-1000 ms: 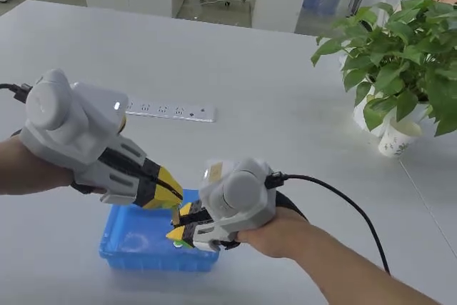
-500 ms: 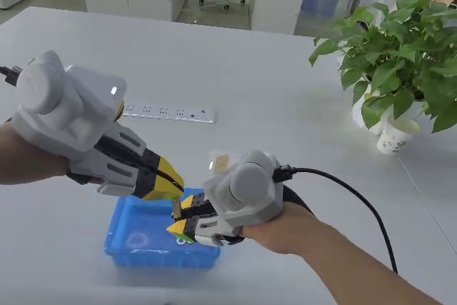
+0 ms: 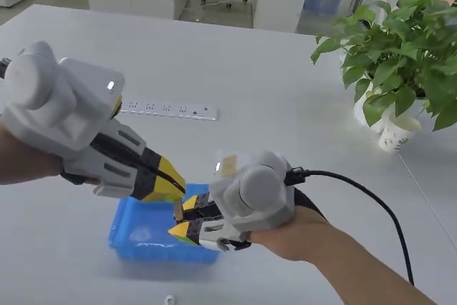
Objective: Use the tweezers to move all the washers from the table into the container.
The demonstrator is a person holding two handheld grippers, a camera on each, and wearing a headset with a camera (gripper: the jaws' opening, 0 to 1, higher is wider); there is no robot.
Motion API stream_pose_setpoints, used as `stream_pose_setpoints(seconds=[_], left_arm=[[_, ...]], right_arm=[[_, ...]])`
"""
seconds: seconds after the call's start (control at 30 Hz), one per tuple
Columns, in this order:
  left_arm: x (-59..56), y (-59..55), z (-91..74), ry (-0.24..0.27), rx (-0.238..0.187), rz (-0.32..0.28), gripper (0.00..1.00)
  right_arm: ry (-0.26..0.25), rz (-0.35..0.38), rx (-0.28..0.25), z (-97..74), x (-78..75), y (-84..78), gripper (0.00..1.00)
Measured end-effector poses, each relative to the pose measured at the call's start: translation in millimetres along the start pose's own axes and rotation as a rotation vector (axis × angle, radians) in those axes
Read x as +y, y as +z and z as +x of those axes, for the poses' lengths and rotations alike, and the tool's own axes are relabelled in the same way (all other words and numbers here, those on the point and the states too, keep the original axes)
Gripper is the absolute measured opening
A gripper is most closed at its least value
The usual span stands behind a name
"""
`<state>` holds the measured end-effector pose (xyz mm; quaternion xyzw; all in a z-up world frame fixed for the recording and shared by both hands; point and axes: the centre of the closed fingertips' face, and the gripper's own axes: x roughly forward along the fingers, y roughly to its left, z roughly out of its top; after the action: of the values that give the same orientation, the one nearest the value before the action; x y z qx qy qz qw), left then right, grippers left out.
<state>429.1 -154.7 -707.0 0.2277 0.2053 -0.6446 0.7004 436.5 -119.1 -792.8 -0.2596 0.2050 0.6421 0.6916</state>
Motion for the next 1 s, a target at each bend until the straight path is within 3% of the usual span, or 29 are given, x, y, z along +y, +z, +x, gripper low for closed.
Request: stream_pose_setpoints(seconds=[0.47, 1.0], left_arm=[[-21.9, -5.2, 5.7, -0.015, 0.003, -0.003, 0.03], [-38.7, -16.7, 14.3, -0.039, 0.010, -0.004, 0.03]], right_arm=[[0.027, 0.013, -0.004, -0.7, 23.6, -4.5, 0.12], [0.045, 0.011, 0.002, 5.9, 43.5, -13.3, 0.12]])
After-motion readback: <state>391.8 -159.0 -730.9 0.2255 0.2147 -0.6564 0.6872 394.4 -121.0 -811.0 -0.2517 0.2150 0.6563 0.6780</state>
